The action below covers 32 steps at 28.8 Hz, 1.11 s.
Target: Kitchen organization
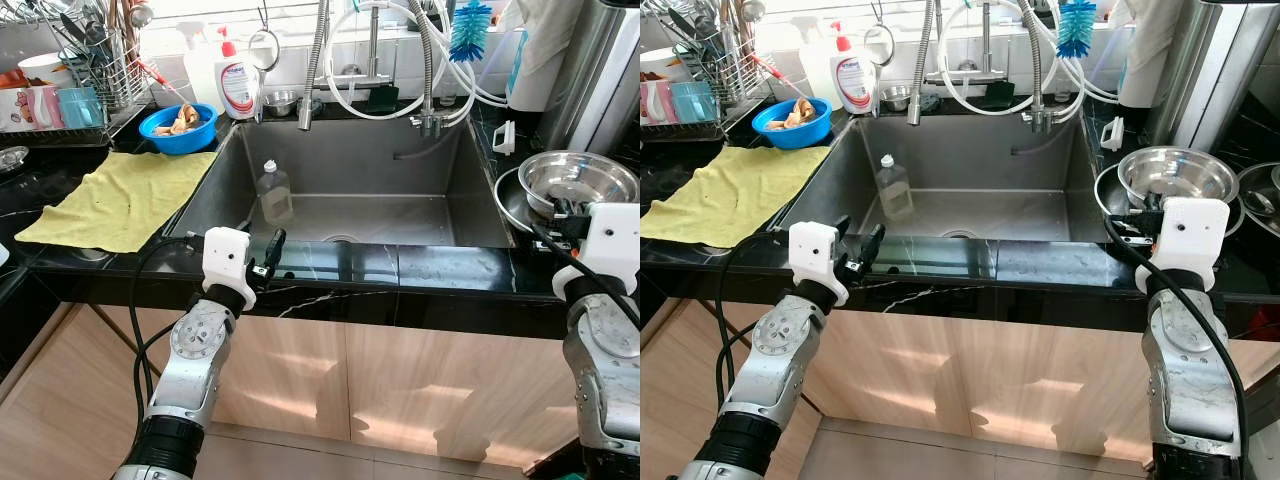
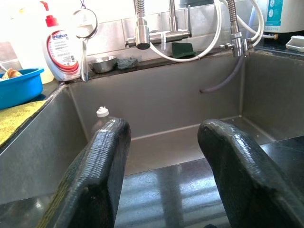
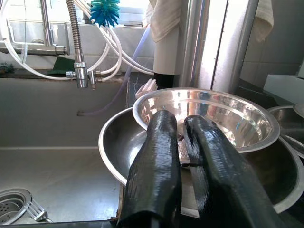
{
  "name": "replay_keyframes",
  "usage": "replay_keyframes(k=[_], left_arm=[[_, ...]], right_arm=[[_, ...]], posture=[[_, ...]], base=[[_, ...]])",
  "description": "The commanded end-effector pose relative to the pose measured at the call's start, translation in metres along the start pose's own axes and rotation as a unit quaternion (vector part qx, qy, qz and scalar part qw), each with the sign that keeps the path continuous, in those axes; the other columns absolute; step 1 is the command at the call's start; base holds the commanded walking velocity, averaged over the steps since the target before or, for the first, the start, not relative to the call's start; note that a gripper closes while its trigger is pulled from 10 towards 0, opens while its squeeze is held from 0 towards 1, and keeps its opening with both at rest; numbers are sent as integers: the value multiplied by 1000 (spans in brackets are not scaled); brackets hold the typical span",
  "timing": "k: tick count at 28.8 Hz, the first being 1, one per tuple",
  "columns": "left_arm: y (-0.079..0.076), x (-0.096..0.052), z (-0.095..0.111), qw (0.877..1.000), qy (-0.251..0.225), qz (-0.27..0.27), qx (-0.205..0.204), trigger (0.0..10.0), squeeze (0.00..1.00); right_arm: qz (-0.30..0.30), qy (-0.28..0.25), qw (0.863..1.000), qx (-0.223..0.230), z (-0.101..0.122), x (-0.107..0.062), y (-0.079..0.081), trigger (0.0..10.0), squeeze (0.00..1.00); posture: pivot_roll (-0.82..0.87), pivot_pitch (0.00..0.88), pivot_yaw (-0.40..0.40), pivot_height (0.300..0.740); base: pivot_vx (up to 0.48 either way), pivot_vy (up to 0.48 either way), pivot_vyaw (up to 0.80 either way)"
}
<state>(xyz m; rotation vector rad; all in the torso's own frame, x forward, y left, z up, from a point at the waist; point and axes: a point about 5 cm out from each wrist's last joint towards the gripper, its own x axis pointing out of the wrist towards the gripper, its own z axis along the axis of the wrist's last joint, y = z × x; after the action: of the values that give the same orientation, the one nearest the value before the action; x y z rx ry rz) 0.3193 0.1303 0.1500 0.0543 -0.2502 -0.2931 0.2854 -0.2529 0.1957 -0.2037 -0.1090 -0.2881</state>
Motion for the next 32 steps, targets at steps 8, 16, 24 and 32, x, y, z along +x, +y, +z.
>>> replay_keyframes(k=[8,16,24,32], left_arm=[[1,2,3,1000,-4,4,0,10000,0],[0,2,3,1000,-5,4,-1,10000,0],[0,3,3,1000,-6,5,-3,10000,0],[-1,4,2,1000,-6,8,-4,10000,0]], right_arm=[[0,-11,1000,0,10,4,2,0,0],[-7,-35,999,2,24,7,2,0,0],[-7,-81,997,7,53,11,6,0,0],[-2,-114,993,-9,73,15,8,10000,0]], posture=[[-149,0,98,740],[-150,0,100,740],[-150,0,97,740],[-153,0,93,740]], base=[[0,0,0],[0,0,0],[0,0,0],[0,0,0]])
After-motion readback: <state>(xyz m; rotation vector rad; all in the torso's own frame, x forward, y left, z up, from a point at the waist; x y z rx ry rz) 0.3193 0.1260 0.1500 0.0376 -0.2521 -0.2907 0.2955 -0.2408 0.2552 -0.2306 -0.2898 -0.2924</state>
